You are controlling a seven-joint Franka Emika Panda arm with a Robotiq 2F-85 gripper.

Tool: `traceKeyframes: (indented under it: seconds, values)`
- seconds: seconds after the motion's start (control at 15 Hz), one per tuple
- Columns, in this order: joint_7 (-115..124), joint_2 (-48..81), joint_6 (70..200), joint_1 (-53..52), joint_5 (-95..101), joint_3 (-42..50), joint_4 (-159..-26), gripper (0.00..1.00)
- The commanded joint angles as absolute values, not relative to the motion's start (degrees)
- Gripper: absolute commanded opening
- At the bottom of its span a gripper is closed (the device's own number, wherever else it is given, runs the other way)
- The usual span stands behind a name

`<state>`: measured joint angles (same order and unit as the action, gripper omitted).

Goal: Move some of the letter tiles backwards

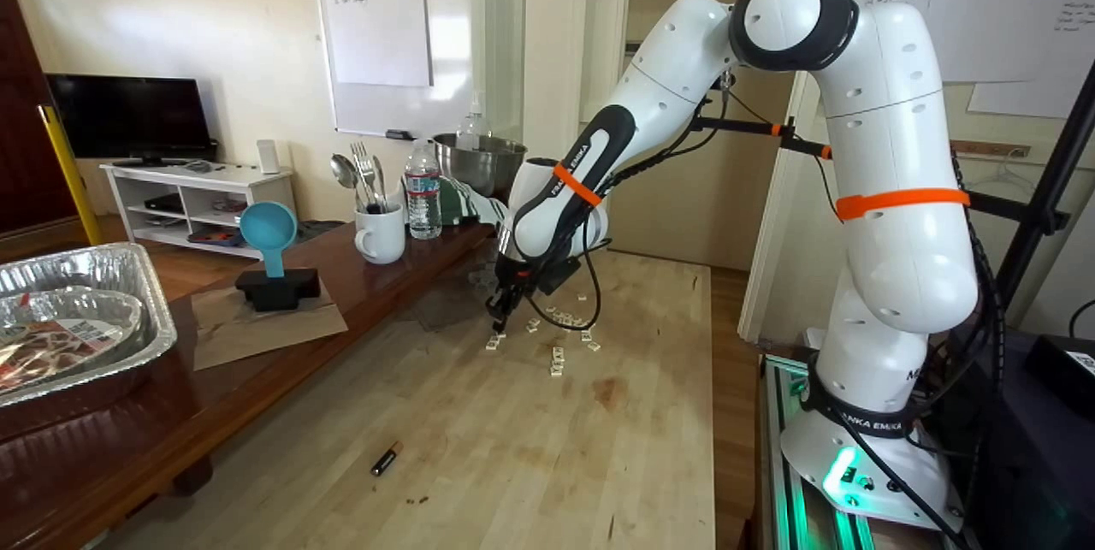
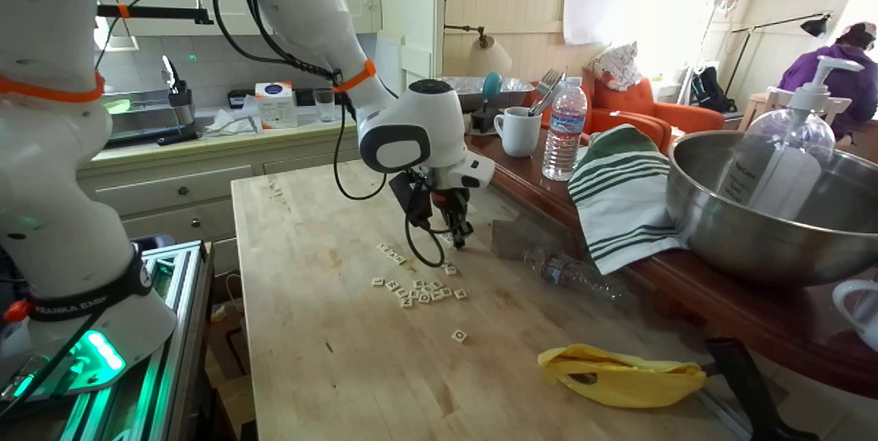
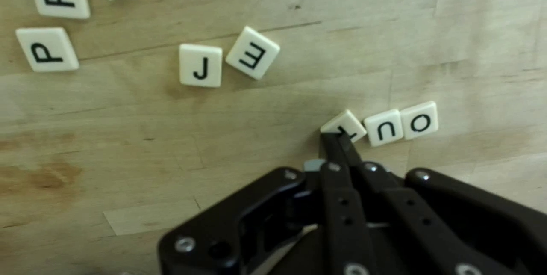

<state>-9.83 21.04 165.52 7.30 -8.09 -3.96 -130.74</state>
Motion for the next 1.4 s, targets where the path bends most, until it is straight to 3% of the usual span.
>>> traceKeyframes:
  seconds: [0.0, 1.33]
  values:
    - [-6.8, 21.5, 166.1, 7.5, -9.9, -4.4, -130.8, 0.0]
    - [2.5, 21.9, 165.3, 6.1, -14.2, -3.9, -130.0, 0.0]
